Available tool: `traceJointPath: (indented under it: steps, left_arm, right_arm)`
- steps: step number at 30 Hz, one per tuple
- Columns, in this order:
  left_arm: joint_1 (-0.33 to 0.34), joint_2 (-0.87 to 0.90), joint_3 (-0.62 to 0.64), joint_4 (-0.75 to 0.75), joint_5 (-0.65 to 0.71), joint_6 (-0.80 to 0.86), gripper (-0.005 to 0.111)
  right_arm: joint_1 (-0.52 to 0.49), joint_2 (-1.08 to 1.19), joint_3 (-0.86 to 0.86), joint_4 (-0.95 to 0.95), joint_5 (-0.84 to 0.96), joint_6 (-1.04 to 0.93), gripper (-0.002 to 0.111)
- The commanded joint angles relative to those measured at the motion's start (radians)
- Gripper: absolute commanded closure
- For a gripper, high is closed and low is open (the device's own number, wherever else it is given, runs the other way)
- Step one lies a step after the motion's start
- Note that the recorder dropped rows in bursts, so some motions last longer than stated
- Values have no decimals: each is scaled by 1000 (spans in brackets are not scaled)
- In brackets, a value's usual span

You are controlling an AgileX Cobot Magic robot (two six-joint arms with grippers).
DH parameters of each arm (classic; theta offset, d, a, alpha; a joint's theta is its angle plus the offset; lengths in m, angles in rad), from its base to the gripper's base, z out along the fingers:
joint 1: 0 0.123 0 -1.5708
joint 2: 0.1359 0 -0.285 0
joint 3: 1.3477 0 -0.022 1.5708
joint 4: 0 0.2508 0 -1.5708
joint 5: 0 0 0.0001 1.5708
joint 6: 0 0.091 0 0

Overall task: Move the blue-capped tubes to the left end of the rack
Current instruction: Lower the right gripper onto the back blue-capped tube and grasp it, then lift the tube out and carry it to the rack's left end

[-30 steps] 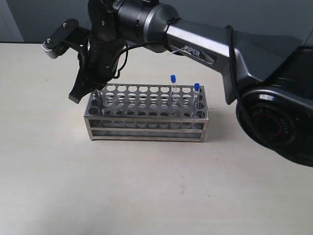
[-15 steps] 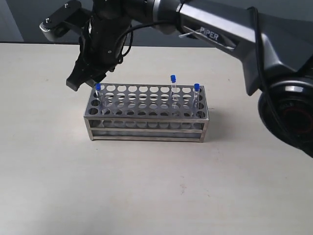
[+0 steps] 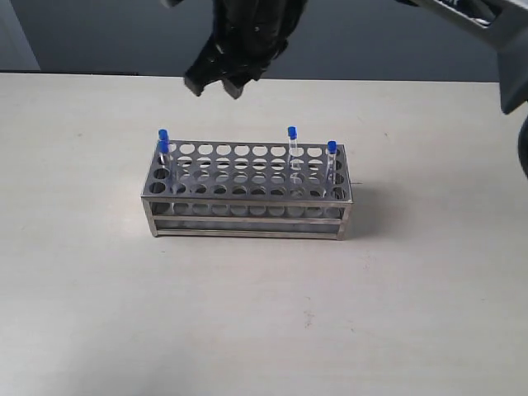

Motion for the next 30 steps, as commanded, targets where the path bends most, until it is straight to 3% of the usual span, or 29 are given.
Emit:
traceJointPath:
  steps: [1,7,25,27,30]
  left_arm:
    - [-11,3,-5,1,-7,-1,106]
    - [-11,3,-5,1,-7,-1,106]
    - [-11,3,-5,1,-7,-1,106]
    - [-11,3,-5,1,-7,-1,106]
    - [-11,3,-5,1,-7,-1,106]
  right_arm:
    - [-96,-10,45,24,7,22,69]
    - [-157,-10,95,175,7,4,69]
    - [-159,76,121,167,7,-7,69]
    - [-159,76,121,156,7,-7,76]
    - [-159,76,121,154,7,-7,100]
